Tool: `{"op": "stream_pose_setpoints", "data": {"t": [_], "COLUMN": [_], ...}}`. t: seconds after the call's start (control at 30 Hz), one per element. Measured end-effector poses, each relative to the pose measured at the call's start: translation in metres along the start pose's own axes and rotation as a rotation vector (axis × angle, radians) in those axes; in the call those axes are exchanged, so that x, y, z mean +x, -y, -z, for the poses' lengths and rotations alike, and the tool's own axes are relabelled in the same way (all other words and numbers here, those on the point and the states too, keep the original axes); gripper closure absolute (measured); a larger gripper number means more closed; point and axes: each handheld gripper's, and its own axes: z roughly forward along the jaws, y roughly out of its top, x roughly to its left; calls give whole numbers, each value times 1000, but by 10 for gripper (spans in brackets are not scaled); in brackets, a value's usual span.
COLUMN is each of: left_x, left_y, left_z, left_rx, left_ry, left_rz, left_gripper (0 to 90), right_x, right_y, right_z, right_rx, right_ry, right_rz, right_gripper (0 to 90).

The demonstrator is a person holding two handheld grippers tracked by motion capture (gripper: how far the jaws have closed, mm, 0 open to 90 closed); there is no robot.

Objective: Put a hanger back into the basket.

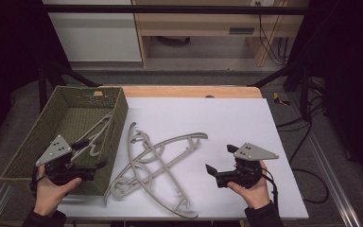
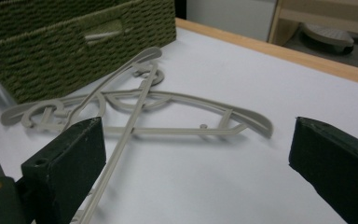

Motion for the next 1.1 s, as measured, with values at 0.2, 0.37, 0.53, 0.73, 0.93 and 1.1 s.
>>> {"op": "stream_pose_setpoints", "data": {"t": [0.2, 0.37, 0.53, 0.73, 0.93, 1.1], "left_x": [2, 6, 11, 19, 20, 19], "left_y": [0, -1, -1, -1, -1, -2], "left_z": [1, 6, 12, 22, 24, 25], "left_rx": [14, 2, 1, -15, -19, -18], "left_ry": [-14, -15, -24, -38, -41, -42], "left_rz": [-2, 1, 0, 15, 17, 12], "left_gripper": [66, 65, 56, 55, 55, 55], "right_x": [29, 51, 71, 94, 108, 117], "right_y": [-6, -14, -23, -24, -19, -12], "right_z": [-24, -39, -61, -86, -106, -117], "right_rx": [78, 137, 208, 297, 394, 462], "right_ry": [-26, -53, -92, -146, -174, -182], "right_rz": [55, 84, 107, 151, 163, 179], "right_gripper": [62, 72, 77, 96, 148, 193]}}
